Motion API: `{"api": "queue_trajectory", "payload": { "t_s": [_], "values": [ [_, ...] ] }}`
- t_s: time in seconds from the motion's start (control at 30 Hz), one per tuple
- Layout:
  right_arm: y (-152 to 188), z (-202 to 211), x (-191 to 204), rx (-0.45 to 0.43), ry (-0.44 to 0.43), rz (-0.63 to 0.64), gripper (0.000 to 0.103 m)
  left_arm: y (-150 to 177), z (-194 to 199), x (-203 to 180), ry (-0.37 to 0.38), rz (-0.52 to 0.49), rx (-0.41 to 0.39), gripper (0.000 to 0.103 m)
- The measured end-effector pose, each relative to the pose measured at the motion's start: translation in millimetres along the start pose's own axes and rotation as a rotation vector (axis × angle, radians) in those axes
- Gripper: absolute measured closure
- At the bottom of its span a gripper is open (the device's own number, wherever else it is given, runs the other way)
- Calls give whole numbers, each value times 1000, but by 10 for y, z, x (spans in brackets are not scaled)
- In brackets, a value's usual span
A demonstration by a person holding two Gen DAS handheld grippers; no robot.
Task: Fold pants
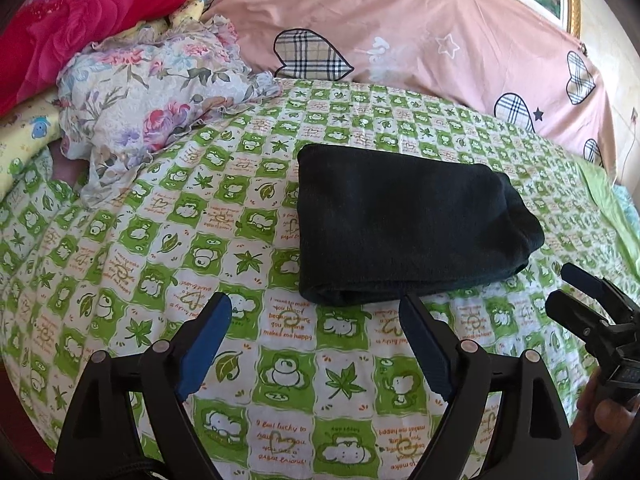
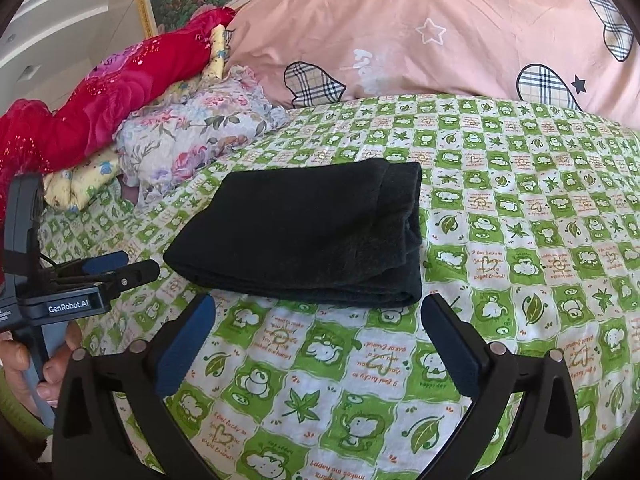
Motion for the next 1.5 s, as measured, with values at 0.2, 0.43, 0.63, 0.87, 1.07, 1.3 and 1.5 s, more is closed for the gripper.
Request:
{"api": "queue_trajectory", "payload": {
  "t_s": [0.2,0.43,0.63,0.87,1.07,1.3,1.5],
  "values": [
    [39,11,34,-2,-3,13,0,37,0,-53,-22,-21,-1,17],
    [62,-15,67,-6,-6,25,0,67,-12,-97,-19,-28,-15,16],
    [150,-126,78,21,-4,27,0,123,-67,-133,-46,-49,-26,14],
    [169,-179,76,17,5,28,0,169,-141,-131,-53,-55,-18,14],
    [174,-195,32,3,1,11,0,173,-167,-134,-47,-57,-28,14],
    [188,-246,55,12,-9,28,0,162,-201,-140,-47,-57,-37,14],
    [176,-276,121,8,-17,46,0,166,-204,-140,-50,-58,-37,14]
  ]
}}
Point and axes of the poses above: each gripper's, at about its wrist camera, not at the fingertips, and z roughly against the way its jaws point, x to its left, y to its underside, the point moved 6 cm from there along -z, roughly the way its jaws point, and after that the axes turned 2 degrees about z, right-handed, at the moved point
